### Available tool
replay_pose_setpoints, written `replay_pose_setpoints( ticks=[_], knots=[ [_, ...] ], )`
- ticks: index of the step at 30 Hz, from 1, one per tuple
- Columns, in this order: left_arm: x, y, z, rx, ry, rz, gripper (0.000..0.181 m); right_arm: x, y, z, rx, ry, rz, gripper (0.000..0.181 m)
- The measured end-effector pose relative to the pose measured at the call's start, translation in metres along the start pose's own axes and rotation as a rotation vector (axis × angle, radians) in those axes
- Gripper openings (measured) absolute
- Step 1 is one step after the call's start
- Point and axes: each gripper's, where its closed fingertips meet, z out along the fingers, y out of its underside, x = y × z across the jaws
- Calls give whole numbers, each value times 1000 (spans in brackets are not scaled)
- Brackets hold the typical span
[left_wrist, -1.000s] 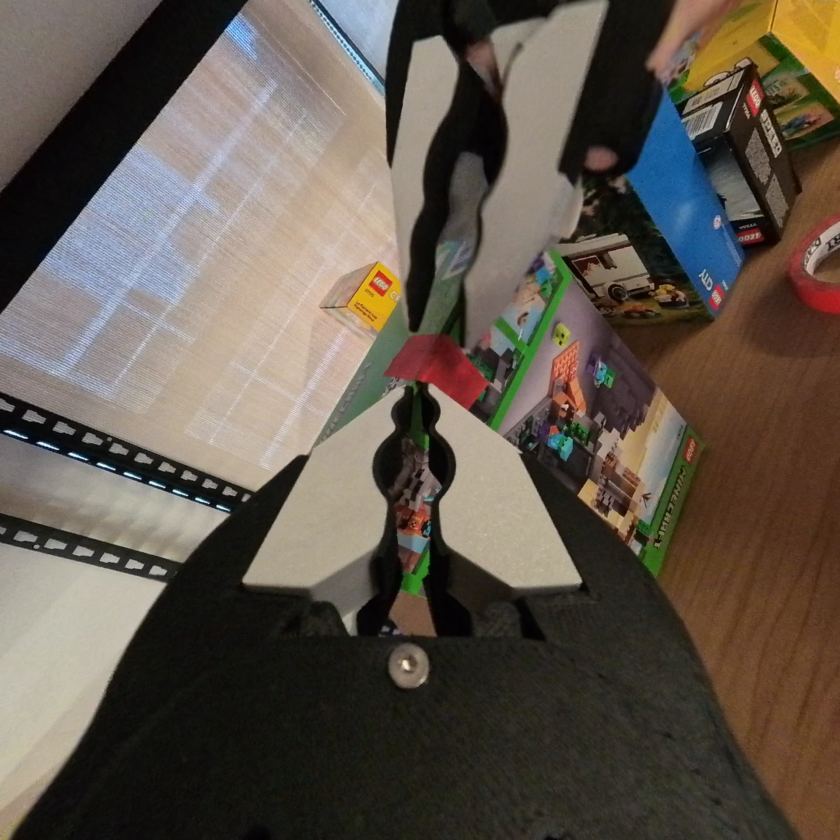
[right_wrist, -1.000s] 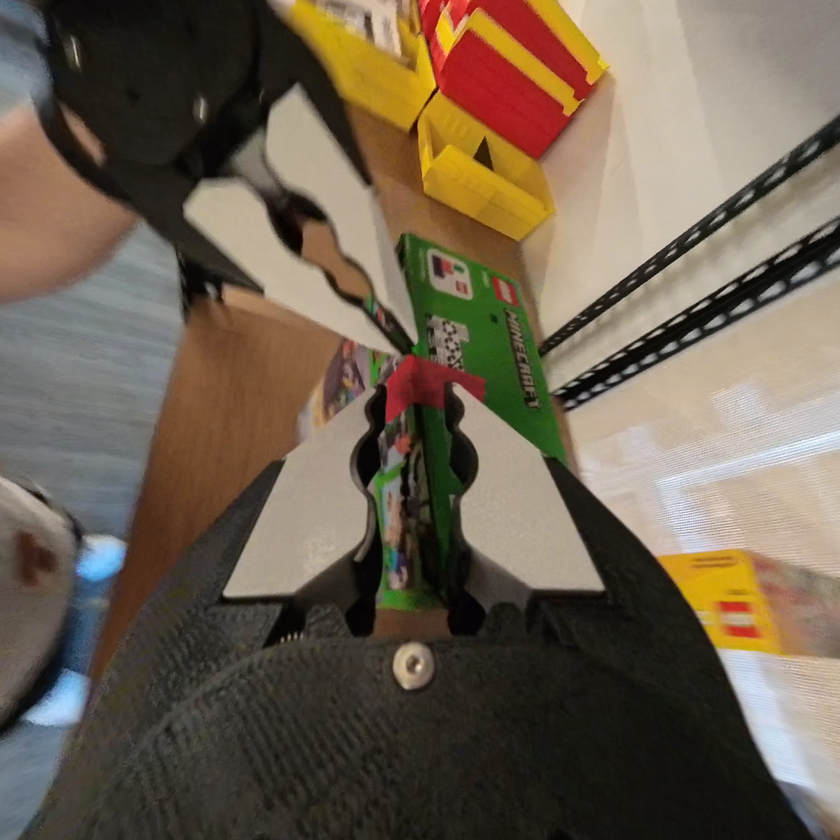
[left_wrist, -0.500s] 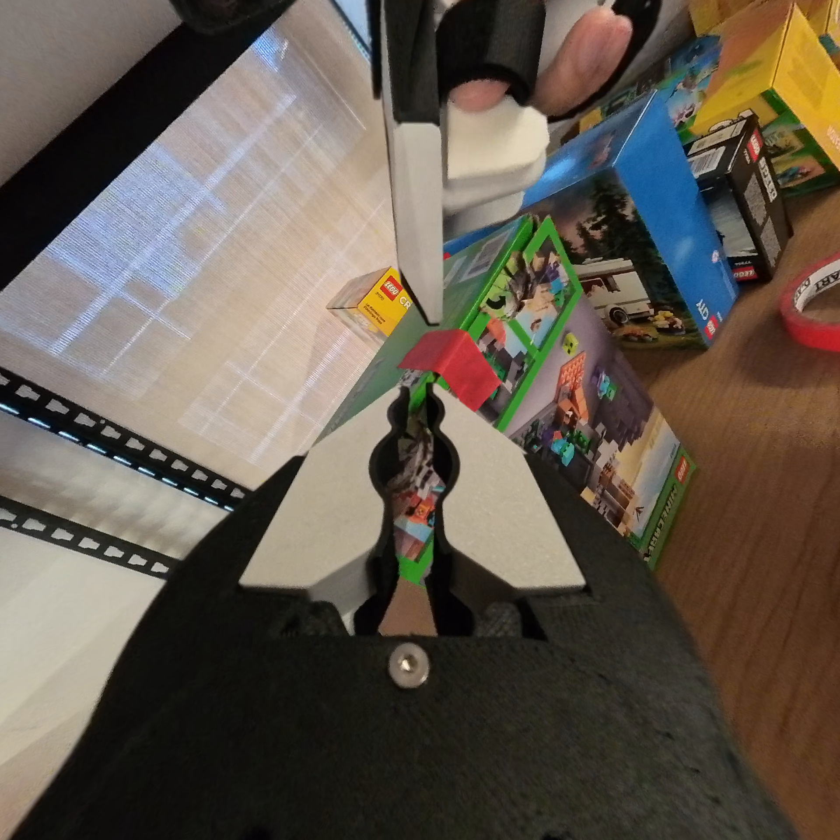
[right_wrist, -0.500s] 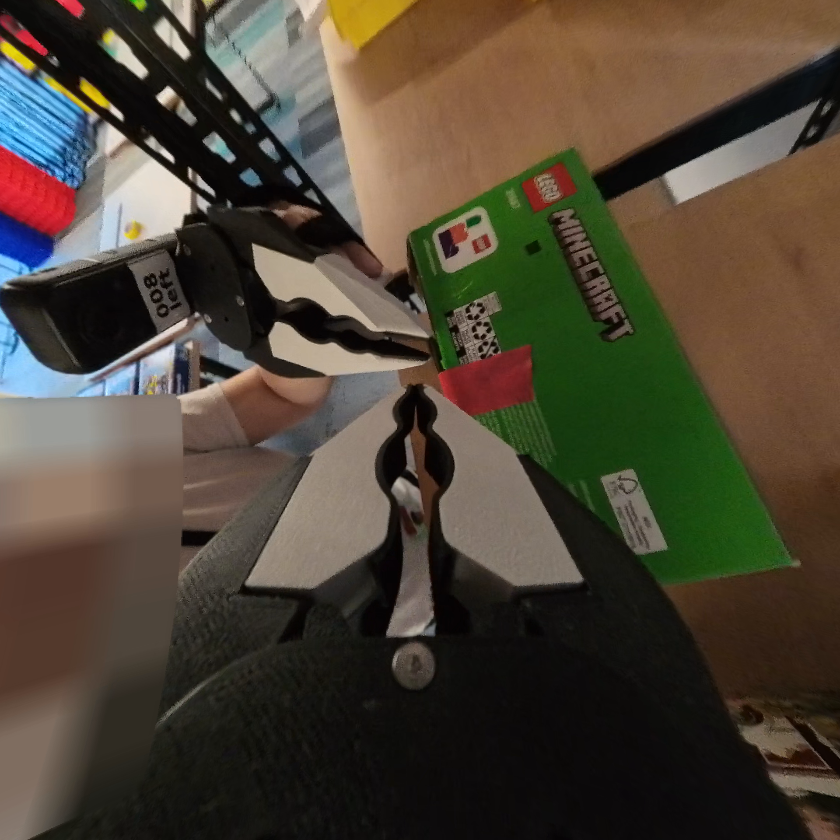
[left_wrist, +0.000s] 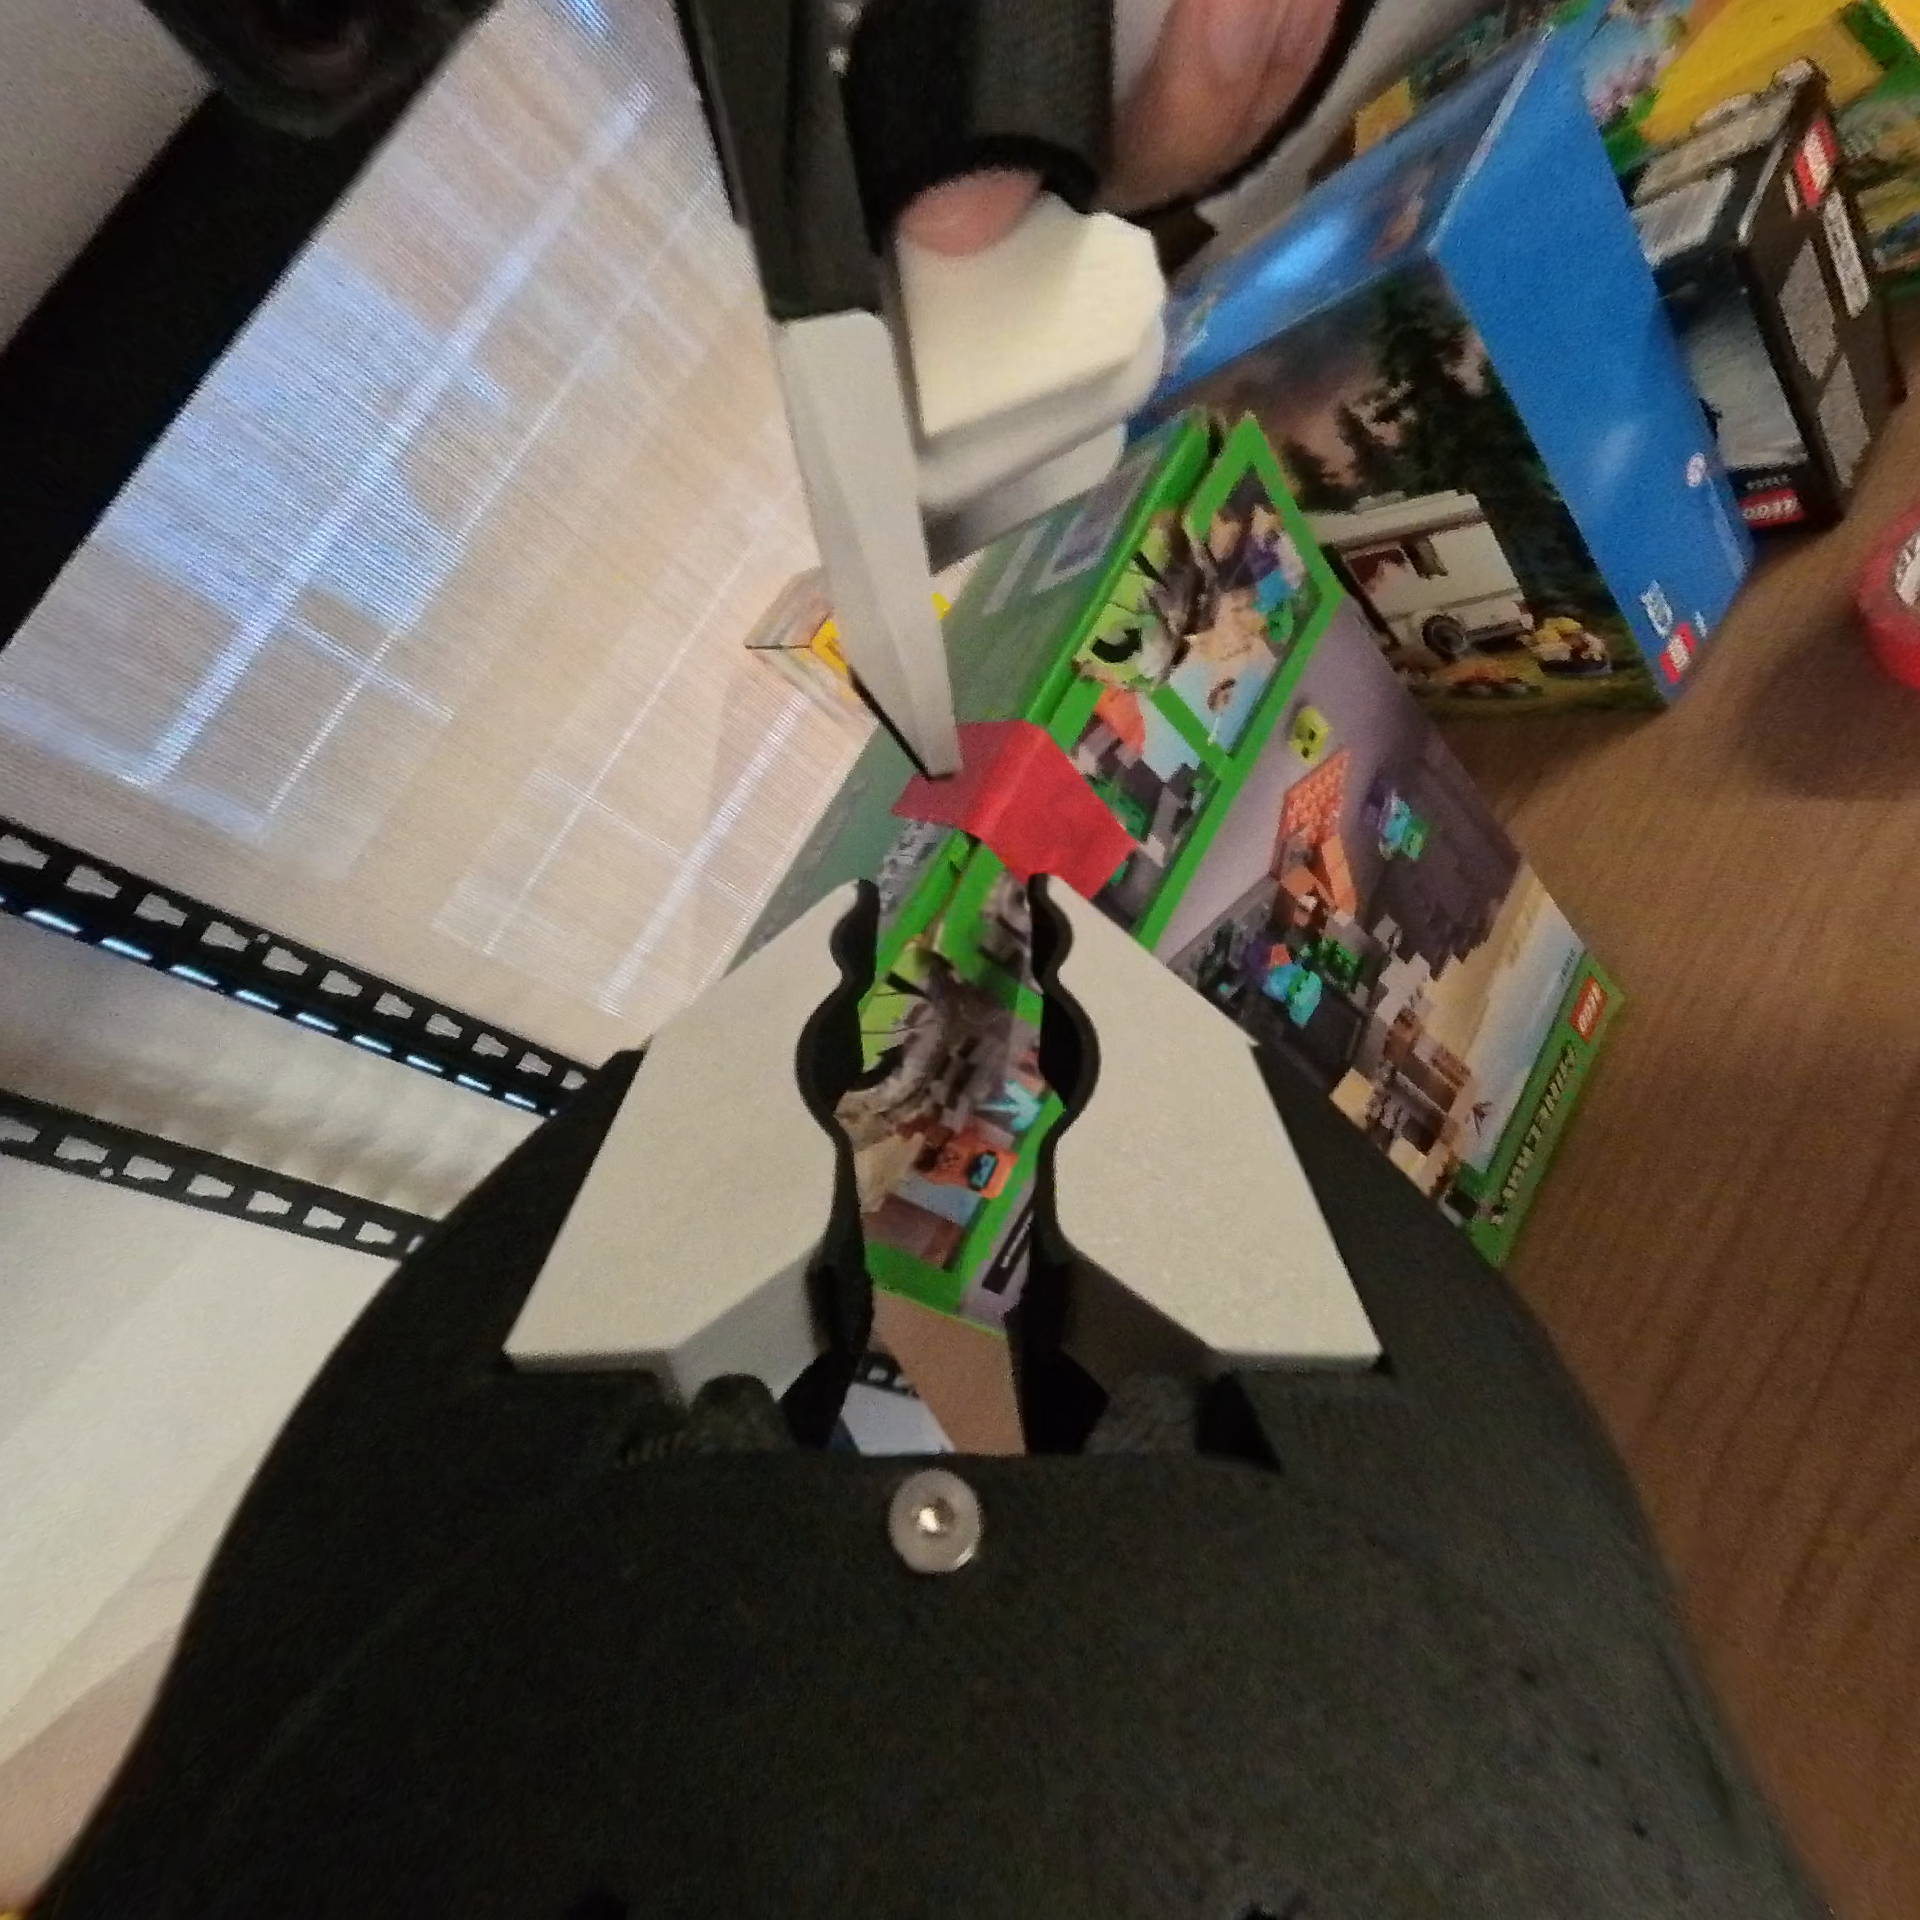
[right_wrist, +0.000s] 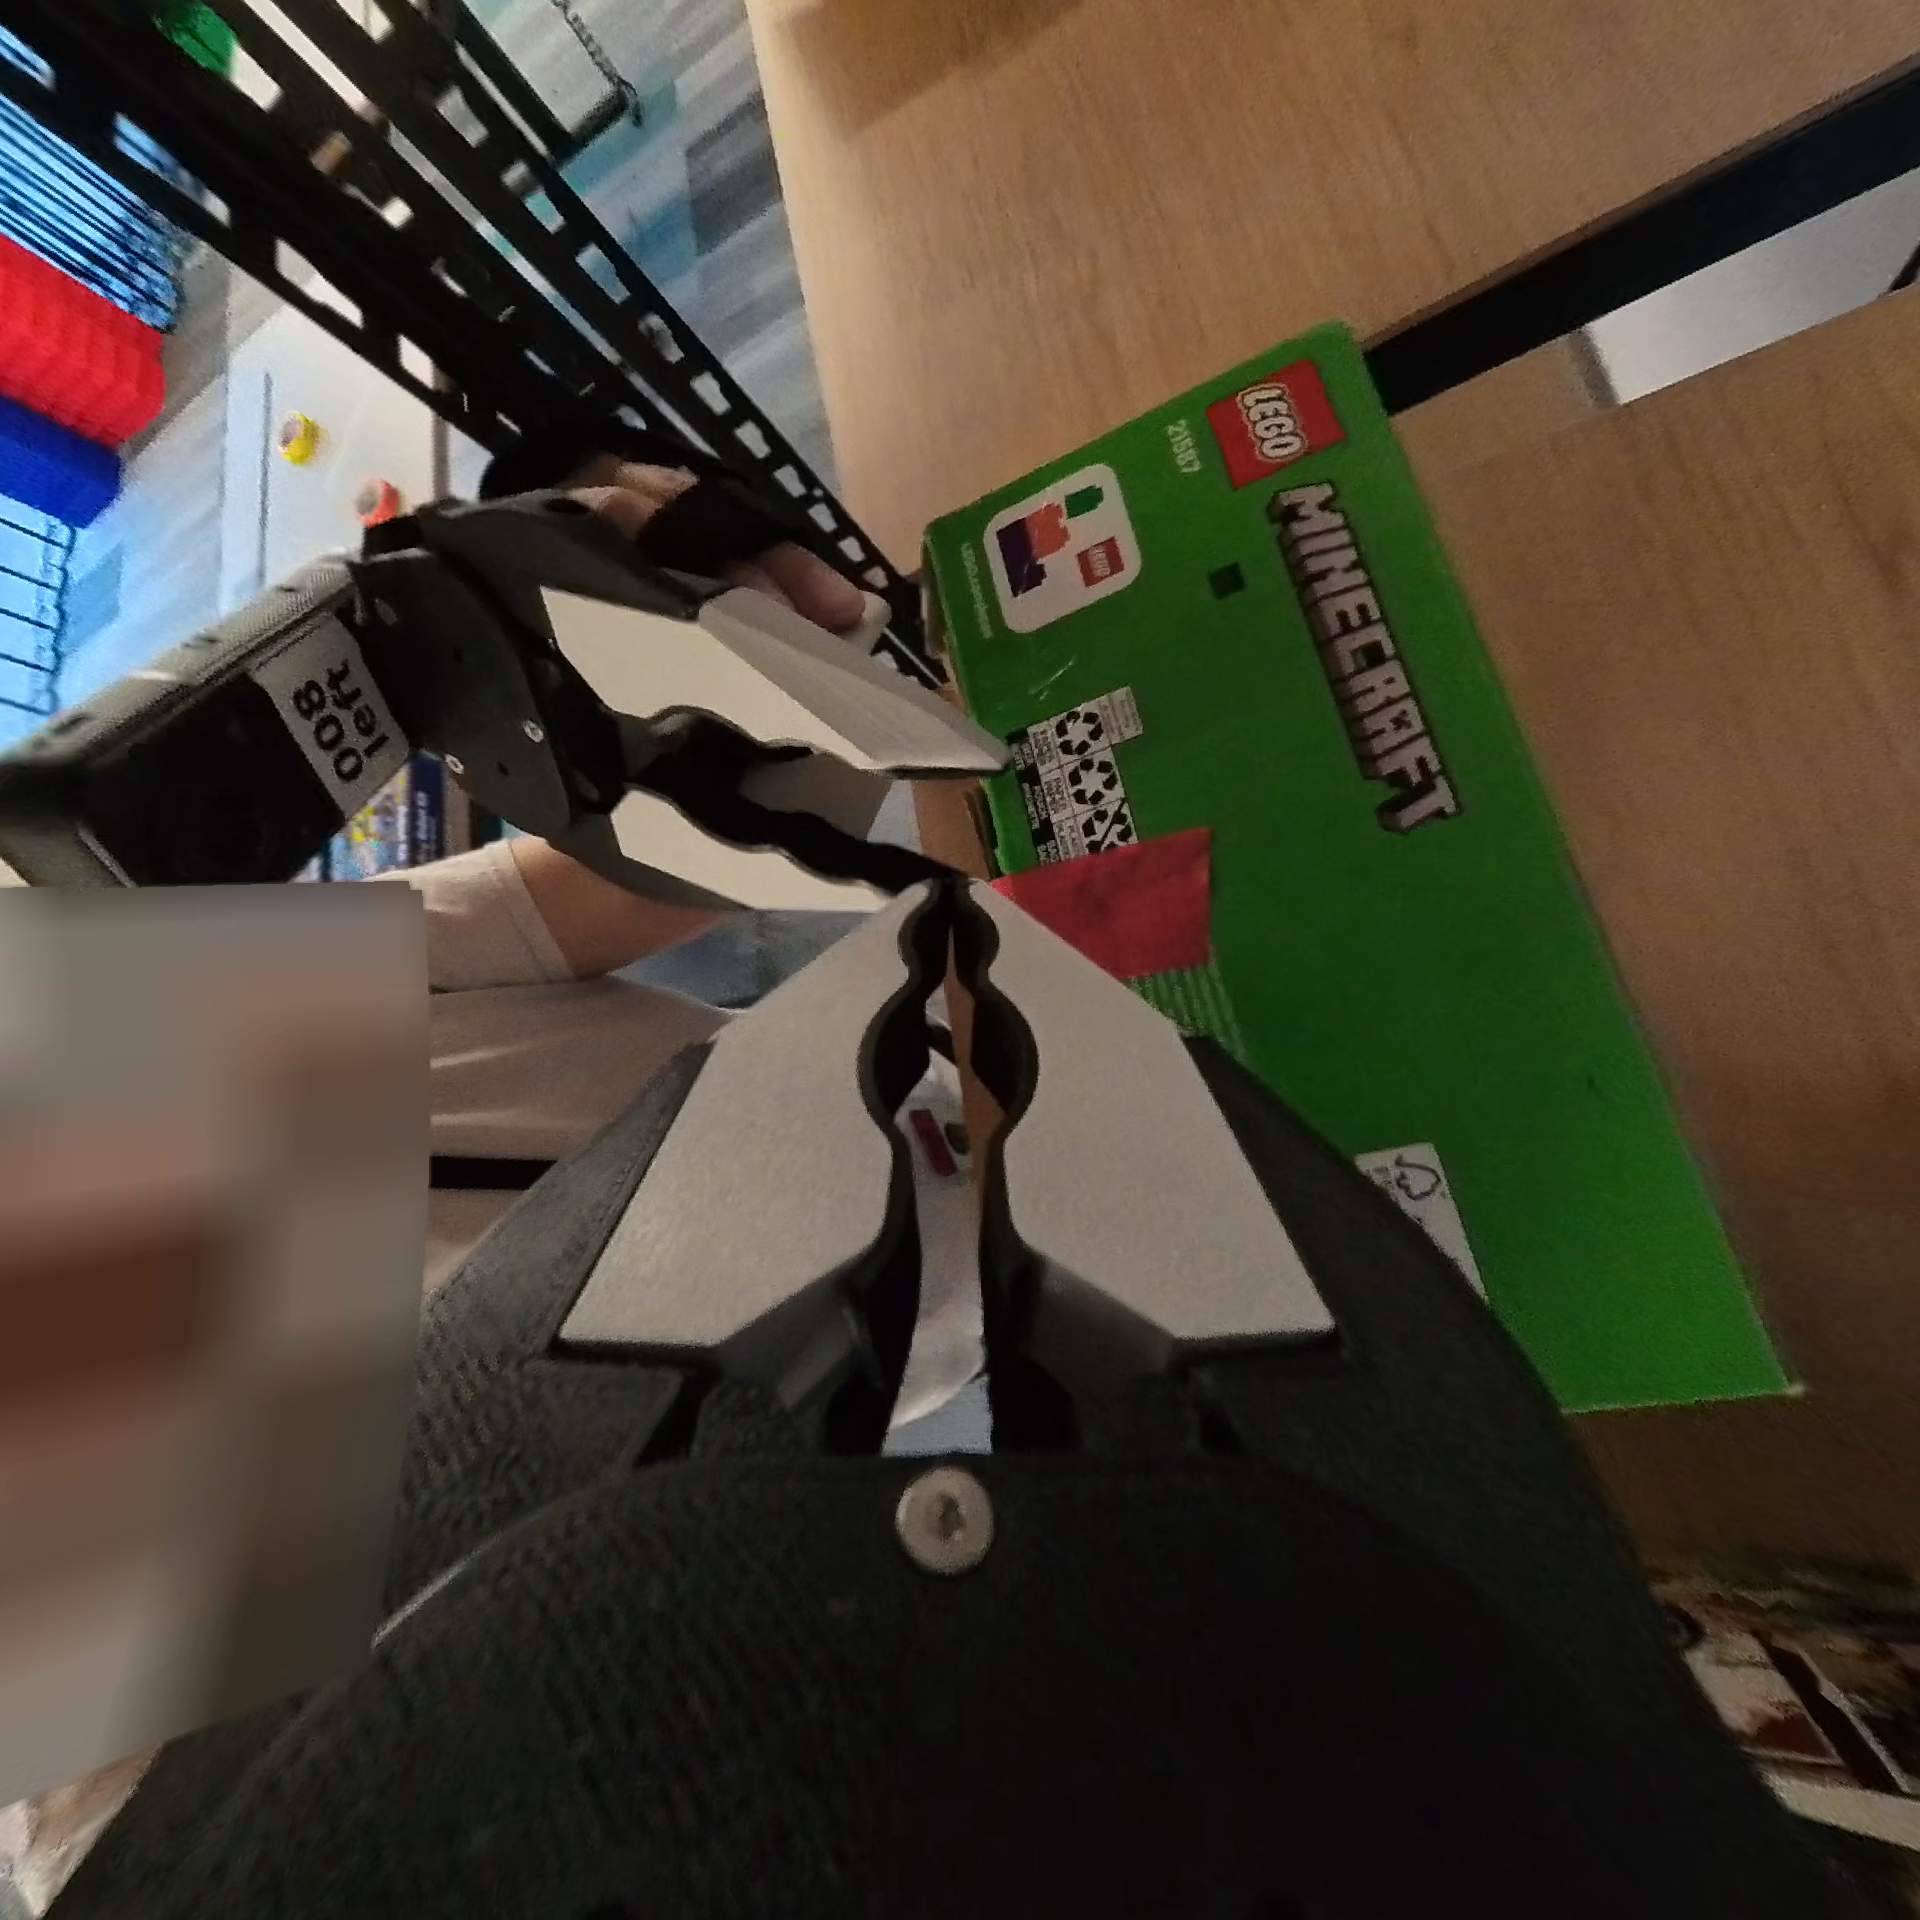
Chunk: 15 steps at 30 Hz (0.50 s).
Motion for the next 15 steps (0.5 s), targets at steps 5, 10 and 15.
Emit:
replay_pose_setpoints(
  ticks=[5, 10, 15],
  knots=[
    [3, 5, 5, -88, -11, 97, 24, 5, 4, 0, 12, -46, 56, 0],
    [3, 6, 5, -72, -1, 78, 21, 2, 8, 4, -56, -123, 91, 0],
    [3, 5, 5, -27, -7, 22, 20, -1, 9, 13, -128, -176, 133, 0]
  ],
)
